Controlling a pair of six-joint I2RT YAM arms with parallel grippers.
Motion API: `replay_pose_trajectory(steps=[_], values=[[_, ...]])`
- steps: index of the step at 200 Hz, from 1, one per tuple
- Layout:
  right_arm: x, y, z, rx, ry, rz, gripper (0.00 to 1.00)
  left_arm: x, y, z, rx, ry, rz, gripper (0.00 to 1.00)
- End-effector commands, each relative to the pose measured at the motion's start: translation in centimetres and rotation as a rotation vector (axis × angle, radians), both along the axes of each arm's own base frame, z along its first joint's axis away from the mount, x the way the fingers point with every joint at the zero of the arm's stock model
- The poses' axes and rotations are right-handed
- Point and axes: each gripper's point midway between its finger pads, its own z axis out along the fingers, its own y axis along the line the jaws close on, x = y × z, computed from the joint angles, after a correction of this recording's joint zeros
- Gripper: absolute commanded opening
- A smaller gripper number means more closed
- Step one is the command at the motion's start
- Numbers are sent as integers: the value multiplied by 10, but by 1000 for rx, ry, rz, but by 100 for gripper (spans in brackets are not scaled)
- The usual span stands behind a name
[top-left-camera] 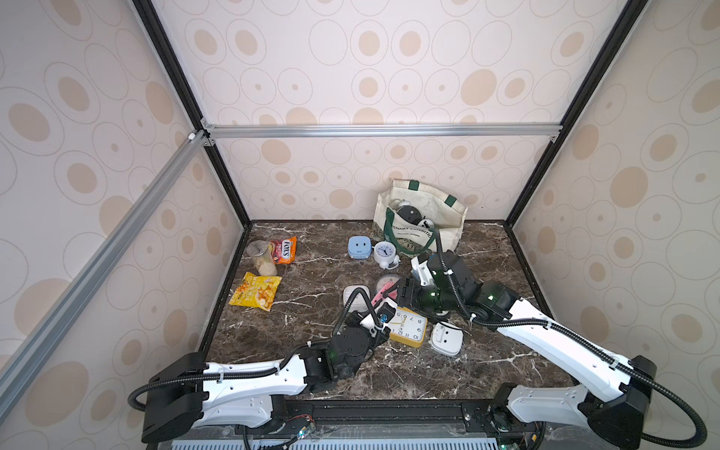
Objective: Put the alarm clock into the canvas bag
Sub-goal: Pick up the alarm from the center of the board.
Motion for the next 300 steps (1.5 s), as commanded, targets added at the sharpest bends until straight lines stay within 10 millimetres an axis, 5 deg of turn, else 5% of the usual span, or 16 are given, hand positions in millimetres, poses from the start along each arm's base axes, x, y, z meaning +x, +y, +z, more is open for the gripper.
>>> replay_pose_trajectory(steps=[1, 36, 128, 192, 226, 234, 251, 300], values=[[1, 6, -1, 101, 87, -34, 69, -1, 6, 28, 2, -127, 89, 0], [2, 12, -4, 135, 120, -37, 61, -7, -3, 23, 48, -150, 79, 0], [5, 17, -10, 152, 151, -43, 15, -11, -9, 14, 57, -141, 57, 0], [6, 16, -18, 141, 159, -52, 0, -10, -13, 10, 73, -143, 53, 0], [6, 14, -20, 136, 148, -53, 0, -8, -17, 12, 81, -140, 59, 0], [9, 12, -18, 140, 126, -57, 0, -8, -18, 12, 85, -138, 55, 18], [17, 3, -13, 137, 76, -75, 0, -9, -22, 16, 71, -126, 41, 97], [55, -22, 24, 151, -89, -146, 0, -30, -34, 70, -224, 36, -212, 98]])
